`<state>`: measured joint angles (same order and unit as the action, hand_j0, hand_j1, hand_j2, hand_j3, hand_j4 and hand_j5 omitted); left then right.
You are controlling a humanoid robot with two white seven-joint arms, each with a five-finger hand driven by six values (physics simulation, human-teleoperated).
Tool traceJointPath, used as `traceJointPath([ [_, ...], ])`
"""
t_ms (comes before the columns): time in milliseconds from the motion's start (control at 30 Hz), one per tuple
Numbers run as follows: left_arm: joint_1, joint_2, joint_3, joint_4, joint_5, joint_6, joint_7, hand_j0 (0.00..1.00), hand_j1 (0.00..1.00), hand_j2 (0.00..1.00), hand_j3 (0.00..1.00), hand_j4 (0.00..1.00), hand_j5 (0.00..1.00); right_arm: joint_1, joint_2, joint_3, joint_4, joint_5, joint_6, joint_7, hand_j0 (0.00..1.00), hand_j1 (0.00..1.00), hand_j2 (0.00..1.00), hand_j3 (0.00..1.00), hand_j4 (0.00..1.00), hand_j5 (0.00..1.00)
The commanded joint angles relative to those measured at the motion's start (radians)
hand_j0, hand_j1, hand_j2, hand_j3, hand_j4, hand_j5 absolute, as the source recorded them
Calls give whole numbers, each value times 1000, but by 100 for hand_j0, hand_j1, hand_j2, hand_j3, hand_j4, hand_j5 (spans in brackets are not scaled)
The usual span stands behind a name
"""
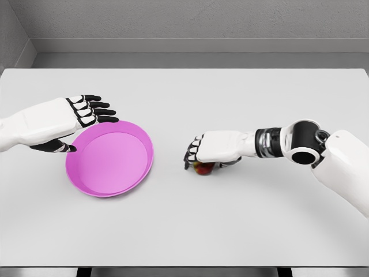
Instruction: Put the apple on the plate with both arms
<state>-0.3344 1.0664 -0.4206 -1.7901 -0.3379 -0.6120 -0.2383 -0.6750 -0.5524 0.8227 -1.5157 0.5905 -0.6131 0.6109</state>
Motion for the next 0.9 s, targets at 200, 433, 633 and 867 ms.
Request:
traceJointPath([
  [200,0,0,0,0,5,1,-1,100,100,100,100,100,100,-3,-9,-17,-11,-6,2,0,99,99,99,99,99,99],
  [433,-6,-72,-1,0,-72,1,-1,100,100,100,100,100,100,14,-124,-326,-107,-23,2,0,100,100,100,100,100,100],
  [633,-112,-160,-145,14,-176,1,-1,100,100,100,100,100,100,311,-139,-816,-115,-262,2,0,100,100,100,100,100,100],
  [867,-301,-238,-385,37,-188,1,-1,100,100,100,100,100,100,551,-113,-1008,-205,-449,2,0,100,100,100,100,100,100],
])
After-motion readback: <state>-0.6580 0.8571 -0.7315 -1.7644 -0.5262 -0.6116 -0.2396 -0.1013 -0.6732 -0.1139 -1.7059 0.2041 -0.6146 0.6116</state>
